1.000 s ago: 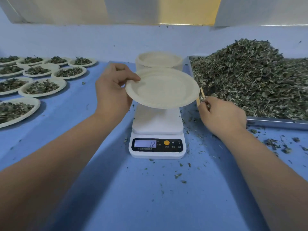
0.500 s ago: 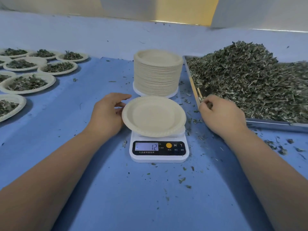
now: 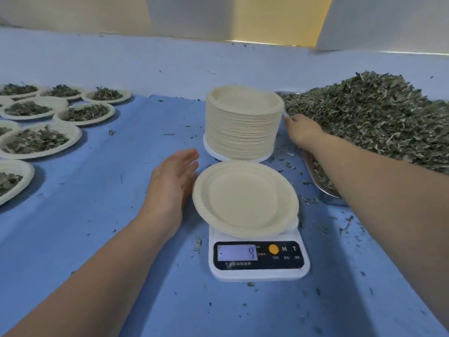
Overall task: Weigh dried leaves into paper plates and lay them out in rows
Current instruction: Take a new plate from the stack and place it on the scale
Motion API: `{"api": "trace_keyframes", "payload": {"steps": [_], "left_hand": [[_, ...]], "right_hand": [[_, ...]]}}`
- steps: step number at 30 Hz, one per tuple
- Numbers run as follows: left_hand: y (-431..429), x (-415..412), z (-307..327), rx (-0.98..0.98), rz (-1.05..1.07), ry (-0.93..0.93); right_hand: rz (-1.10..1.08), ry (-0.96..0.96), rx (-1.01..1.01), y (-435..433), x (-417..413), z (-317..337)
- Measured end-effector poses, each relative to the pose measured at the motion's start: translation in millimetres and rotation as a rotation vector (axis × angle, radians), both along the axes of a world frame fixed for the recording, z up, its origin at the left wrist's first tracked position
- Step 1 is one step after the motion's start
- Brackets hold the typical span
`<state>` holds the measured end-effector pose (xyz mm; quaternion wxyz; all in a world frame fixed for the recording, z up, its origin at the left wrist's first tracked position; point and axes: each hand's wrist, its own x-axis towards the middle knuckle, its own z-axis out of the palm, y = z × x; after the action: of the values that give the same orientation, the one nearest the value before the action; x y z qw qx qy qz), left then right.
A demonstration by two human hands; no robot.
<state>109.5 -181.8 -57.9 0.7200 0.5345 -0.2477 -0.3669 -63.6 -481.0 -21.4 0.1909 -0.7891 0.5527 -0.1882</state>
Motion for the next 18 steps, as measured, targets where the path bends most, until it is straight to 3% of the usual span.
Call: {"api": "trace_keyframes", "payload": {"steps": [8, 18], "left_hand": [[-1.6, 1.0, -1.7, 0.017, 0.002, -0.012], [-3.7, 0.9, -3.2, 0.010, 0.007, -0.038]], "right_hand": [[-0.079, -0.005, 0.221, -48.0, 11.9, -5.5], [-0.046, 0.209, 0.251, -10.6, -13.0, 12.6]]}}
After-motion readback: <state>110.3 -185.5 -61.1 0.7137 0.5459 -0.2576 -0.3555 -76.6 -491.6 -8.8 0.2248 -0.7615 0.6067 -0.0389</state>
